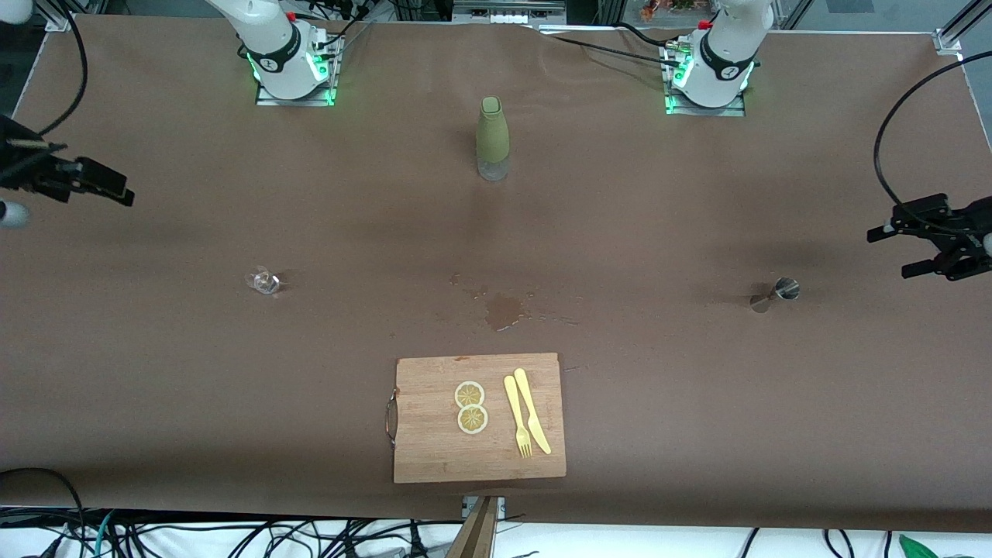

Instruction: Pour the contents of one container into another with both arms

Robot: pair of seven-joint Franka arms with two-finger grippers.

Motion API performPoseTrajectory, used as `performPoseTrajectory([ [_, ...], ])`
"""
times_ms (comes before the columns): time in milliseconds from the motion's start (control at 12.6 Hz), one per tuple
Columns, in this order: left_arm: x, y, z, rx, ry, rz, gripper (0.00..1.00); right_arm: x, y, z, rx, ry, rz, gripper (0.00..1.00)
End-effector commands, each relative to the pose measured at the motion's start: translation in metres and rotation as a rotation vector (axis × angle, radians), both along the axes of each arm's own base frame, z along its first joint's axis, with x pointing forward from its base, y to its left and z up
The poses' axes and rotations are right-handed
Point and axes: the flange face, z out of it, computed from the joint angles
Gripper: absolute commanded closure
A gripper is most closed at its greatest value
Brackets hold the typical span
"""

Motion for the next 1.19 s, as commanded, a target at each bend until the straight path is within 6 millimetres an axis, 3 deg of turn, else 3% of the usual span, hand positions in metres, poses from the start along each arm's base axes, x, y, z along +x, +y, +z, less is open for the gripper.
performPoseTrajectory([
  [0,-0.008,-0.039,0.022,0.118,0.056,0.125,0.0,-0.021,-0.011,0.013,-0.014,-0.001,-0.043,0.0],
  [238,-0.019,-0.093,0.063,0.364,0.082,0.315,0.0,-0.025,-0.002,0.025,-0.017,-0.033,-0.027,0.0],
  [317,-0.024,-0.102,0.077,0.439,0.062,0.366,0.0,-0.025,0.004,0.028,-0.02,-0.036,-0.022,0.0],
  [555,-0.035,-0.106,0.104,0.498,0.001,0.341,0.0,-0.026,0.017,0.035,-0.021,-0.059,-0.003,0.0],
  [713,-0.044,-0.113,0.112,0.506,0.024,0.294,0.0,-0.02,0.02,0.034,-0.021,-0.079,0.011,0.0],
  [1110,-0.048,-0.122,0.114,0.458,0.043,0.28,0.0,-0.012,0.022,0.025,-0.02,-0.07,0.02,0.0],
])
